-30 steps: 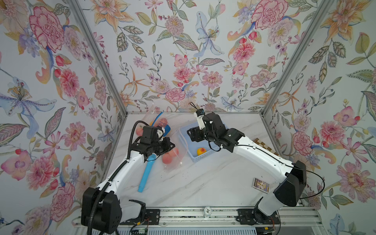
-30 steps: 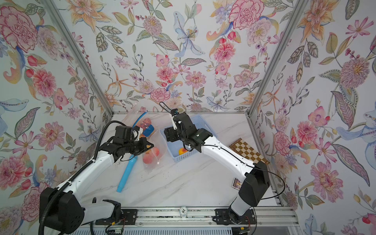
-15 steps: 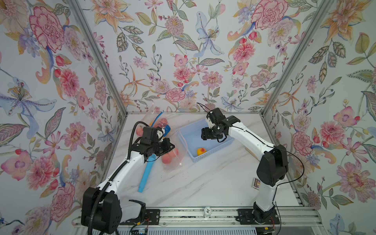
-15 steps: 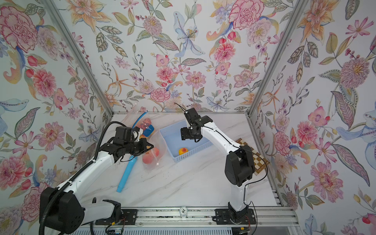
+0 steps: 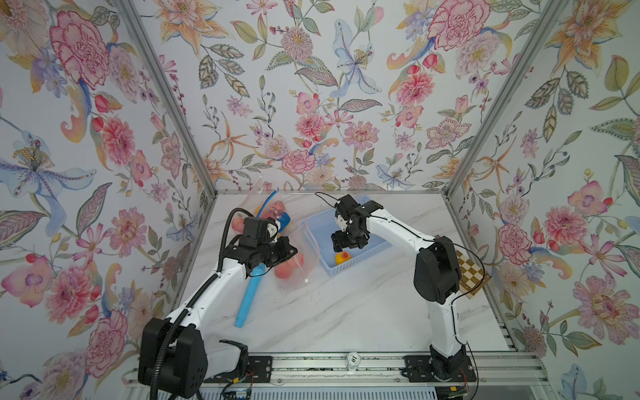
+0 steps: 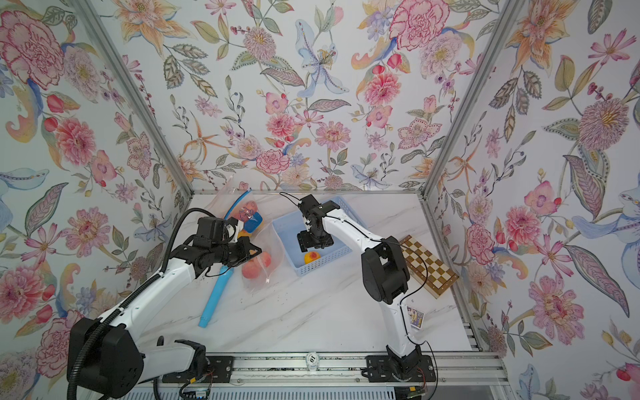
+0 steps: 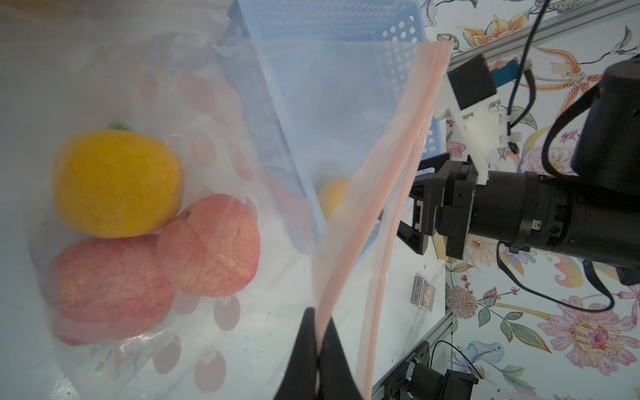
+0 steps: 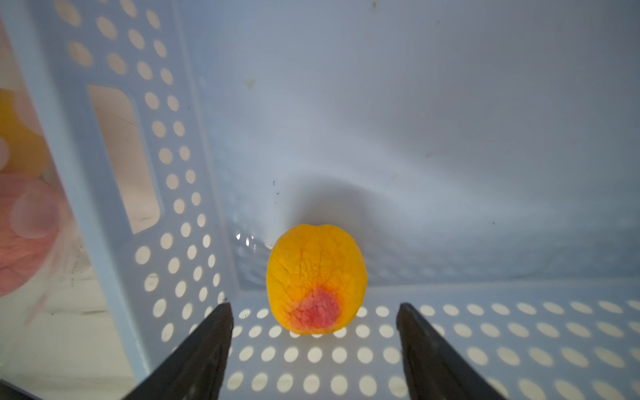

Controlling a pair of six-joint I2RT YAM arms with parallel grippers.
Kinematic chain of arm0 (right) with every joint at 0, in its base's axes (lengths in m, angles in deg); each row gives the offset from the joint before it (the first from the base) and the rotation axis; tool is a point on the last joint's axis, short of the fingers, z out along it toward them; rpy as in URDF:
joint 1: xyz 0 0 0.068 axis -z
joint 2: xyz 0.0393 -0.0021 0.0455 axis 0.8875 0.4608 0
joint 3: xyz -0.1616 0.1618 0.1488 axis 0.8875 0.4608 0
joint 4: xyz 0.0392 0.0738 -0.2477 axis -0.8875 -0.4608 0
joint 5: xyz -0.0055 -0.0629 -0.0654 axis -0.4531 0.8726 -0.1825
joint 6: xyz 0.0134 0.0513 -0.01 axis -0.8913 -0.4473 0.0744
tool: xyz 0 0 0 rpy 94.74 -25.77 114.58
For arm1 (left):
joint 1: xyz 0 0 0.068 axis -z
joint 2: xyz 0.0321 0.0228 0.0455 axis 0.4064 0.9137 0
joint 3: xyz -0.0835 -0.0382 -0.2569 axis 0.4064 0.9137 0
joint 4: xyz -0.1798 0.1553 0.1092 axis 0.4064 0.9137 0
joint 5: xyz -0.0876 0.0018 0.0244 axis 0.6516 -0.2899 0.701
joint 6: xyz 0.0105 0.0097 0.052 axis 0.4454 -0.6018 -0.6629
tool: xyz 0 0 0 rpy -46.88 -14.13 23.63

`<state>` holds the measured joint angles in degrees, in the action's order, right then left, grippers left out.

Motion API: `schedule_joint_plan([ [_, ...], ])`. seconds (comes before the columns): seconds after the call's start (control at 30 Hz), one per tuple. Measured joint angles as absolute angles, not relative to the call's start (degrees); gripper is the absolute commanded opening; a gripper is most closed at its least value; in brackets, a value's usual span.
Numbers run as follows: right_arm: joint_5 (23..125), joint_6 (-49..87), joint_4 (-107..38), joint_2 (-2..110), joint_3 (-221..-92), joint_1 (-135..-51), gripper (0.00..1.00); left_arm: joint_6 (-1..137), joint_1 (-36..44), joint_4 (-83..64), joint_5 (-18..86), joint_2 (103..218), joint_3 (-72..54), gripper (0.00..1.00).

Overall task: Place the peach in a zip-top bag and seal the zipper
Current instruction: Pick up the peach from the basket.

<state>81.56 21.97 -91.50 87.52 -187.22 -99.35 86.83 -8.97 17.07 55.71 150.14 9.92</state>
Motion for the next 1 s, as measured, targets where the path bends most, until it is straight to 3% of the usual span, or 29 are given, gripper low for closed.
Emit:
schedule_joint_plan([
  [0.63, 81.52, 25.14, -95.46, 94.27, -188.01, -99.99, 0.78, 86.83, -9.0, 16.74, 55.71, 150.67, 9.92, 0.0],
  [0.87, 81.1, 25.58, -95.76, 94.84, -188.73, -99.9, 0.58, 86.83, -9.0, 16.74, 55.73, 150.8, 9.92, 0.0],
  [1.0, 81.12, 25.71, -95.81, 94.84, -189.08, -99.81, 0.56, 86.83, -9.0, 16.74, 55.71, 150.8, 9.92, 0.0],
])
